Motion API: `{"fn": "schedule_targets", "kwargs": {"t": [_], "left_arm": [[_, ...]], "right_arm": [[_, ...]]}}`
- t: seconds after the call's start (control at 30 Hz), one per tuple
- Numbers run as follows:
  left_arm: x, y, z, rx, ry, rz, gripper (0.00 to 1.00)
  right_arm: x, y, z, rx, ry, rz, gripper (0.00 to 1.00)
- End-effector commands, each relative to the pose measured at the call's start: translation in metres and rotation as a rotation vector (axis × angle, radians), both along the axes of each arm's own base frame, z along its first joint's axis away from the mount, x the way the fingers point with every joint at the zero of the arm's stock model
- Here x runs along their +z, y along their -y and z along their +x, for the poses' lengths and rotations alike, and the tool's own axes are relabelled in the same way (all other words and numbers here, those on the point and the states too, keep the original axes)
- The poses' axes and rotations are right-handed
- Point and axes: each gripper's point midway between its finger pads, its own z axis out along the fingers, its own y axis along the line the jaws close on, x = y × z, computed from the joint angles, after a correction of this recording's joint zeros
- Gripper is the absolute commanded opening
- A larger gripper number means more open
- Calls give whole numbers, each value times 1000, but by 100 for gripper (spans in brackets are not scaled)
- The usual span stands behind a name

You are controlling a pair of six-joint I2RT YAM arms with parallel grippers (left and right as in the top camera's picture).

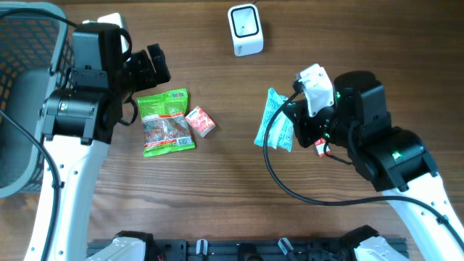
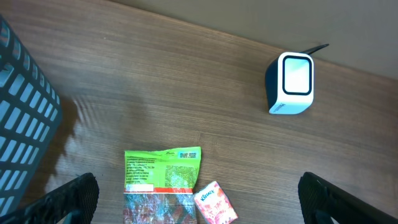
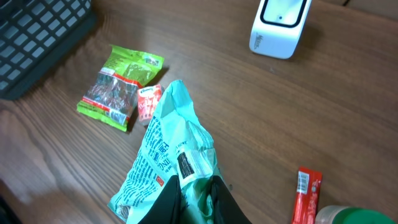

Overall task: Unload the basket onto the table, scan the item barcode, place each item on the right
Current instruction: 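Raise the mint-green pack with right gripper and carry it toward the scanner, then hold the mint-green pack barcode in front of the white scanner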

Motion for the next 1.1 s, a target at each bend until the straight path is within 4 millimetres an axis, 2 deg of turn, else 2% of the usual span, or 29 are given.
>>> {"fn": "schedule_targets", "kwargs": {"t": [0.0,0.13,0.23,0.3,0.47,0.53,0.63,0.73,0.87,0.93,1.07], "left_arm": [[3,-1,1,-4,9,14,100],[3,-1,1,-4,9,14,100],[3,-1,1,-4,9,14,100],[3,-1,1,-4,9,14,100],[3,-1,1,-4,9,14,100],[3,-1,1,-4,9,14,100],[3,-1,1,-4,9,14,100],[3,-1,1,-4,9,14,100],[3,-1,1,-4,9,14,100],[3,-1,1,-4,9,14,100],[3,-1,1,-4,9,14,100]], "right_arm": [[-6,-2,10,5,5,-24,4],[-24,-8,24,5,-35,-41,4],[-18,-11,36,-14,1,-25,4],[1,1,46,-94,47,-53,4],[87,32,63,-242,186,-117,4],[110,42,74,-290,192,-150,4],[129,49,101,-342,197,-241,4],[122,44,137,-362,222,-349,4],[91,22,177,-362,276,-524,4],[70,12,201,-397,325,-689,4],[39,-6,234,-422,399,-917,4]]}}
